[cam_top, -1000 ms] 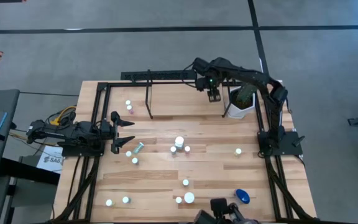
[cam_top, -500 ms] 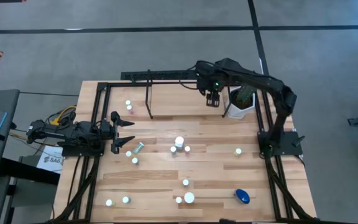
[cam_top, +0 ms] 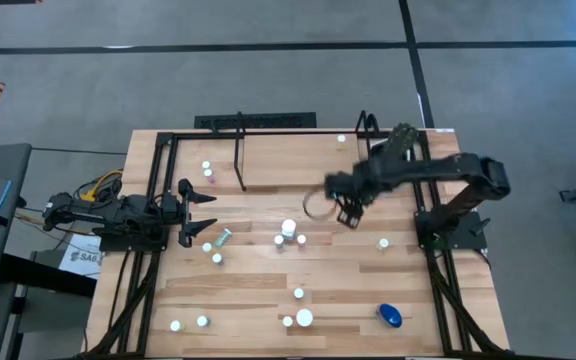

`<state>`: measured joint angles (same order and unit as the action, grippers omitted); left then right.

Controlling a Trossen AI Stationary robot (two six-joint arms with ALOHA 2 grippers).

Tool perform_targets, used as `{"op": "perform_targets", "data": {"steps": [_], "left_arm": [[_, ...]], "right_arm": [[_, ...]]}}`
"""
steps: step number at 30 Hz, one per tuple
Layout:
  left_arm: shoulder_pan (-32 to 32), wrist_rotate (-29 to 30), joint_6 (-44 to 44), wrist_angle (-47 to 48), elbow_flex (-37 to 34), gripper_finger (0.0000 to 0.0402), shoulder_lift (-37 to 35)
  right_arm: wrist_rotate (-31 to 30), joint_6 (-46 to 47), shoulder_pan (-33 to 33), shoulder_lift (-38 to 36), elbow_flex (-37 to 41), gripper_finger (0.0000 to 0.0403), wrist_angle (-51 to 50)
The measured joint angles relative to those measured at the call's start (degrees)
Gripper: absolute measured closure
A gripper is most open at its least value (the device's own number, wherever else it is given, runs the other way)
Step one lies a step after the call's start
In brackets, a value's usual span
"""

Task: Pick and place medicine bottles onto shelf by color
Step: Put the yellow pill bottle on the shelf

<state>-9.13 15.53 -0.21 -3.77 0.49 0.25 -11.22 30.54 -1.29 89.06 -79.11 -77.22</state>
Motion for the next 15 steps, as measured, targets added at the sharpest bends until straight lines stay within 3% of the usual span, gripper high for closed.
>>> {"op": "perform_targets", "data": {"steps": [7, 15], "left_arm": [[0.0, 0.0, 0.0, 0.0, 0.0, 0.0113, 0.0], [0.0, 0.0, 0.0, 0.0, 0.0, 0.0113, 0.0]], "right_arm": [[2.1, 28.4, 12.0, -2.2, 11.1, 0.0152, 2.5], [4.1, 45.8, 18.7, -2.3, 16.5, 0.0152, 4.2]]}}
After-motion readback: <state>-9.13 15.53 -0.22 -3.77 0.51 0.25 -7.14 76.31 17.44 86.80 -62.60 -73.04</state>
